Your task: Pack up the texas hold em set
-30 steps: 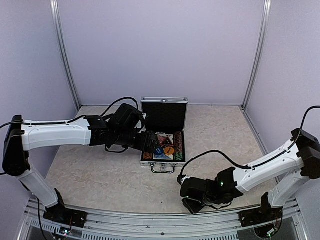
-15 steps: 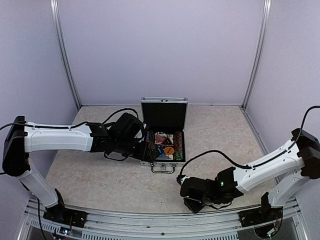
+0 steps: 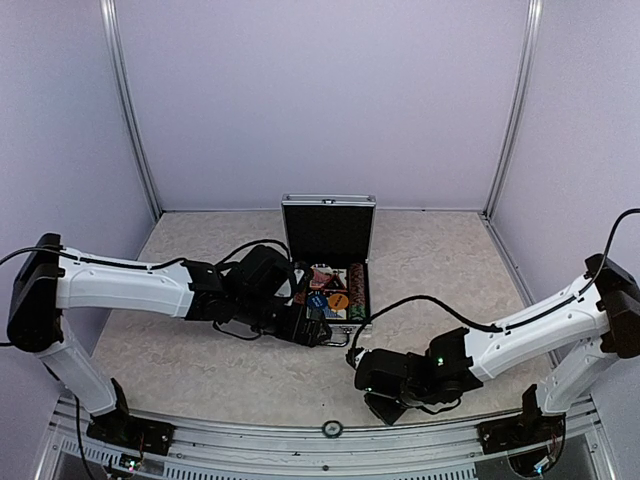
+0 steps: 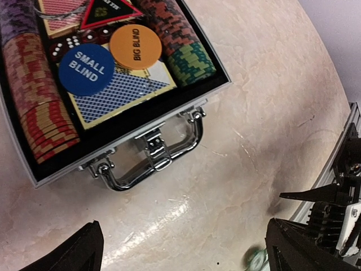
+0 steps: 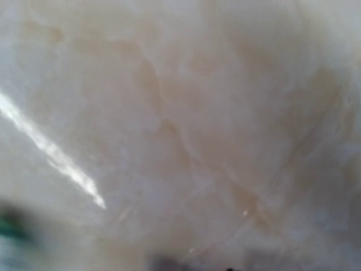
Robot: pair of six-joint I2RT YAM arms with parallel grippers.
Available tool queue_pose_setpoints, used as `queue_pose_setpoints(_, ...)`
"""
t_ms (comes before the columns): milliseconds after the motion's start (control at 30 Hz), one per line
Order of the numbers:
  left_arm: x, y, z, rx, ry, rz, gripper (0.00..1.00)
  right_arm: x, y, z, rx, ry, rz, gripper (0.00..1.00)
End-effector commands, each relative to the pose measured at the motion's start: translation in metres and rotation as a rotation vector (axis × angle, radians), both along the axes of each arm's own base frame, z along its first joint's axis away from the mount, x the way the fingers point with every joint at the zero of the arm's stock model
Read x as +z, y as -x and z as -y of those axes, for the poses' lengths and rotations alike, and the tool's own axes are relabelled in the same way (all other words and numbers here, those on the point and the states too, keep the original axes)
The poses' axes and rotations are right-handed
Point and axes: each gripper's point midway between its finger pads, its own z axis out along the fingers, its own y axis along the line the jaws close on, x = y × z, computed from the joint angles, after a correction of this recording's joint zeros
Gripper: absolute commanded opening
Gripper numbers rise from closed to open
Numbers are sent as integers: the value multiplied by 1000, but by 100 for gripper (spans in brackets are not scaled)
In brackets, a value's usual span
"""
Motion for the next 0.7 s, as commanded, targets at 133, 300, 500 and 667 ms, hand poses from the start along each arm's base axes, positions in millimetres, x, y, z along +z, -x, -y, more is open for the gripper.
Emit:
queue_pose_setpoints(133,-23,16,22,-69,45,-90,98,7,-5,-9,36,16,44,30)
queue_pose_setpoints(300,-33,10,16,-53,23,-76,98,12,-4,-14,51,2,38,34)
queue_pose_setpoints(500,-19,-7,-4,29,-5,-23,99,47,13,-62,283,-174,47,52)
queue_pose_setpoints(667,9,-29,-40,157,10,20,99,73,25,-107,480,-222,72,71)
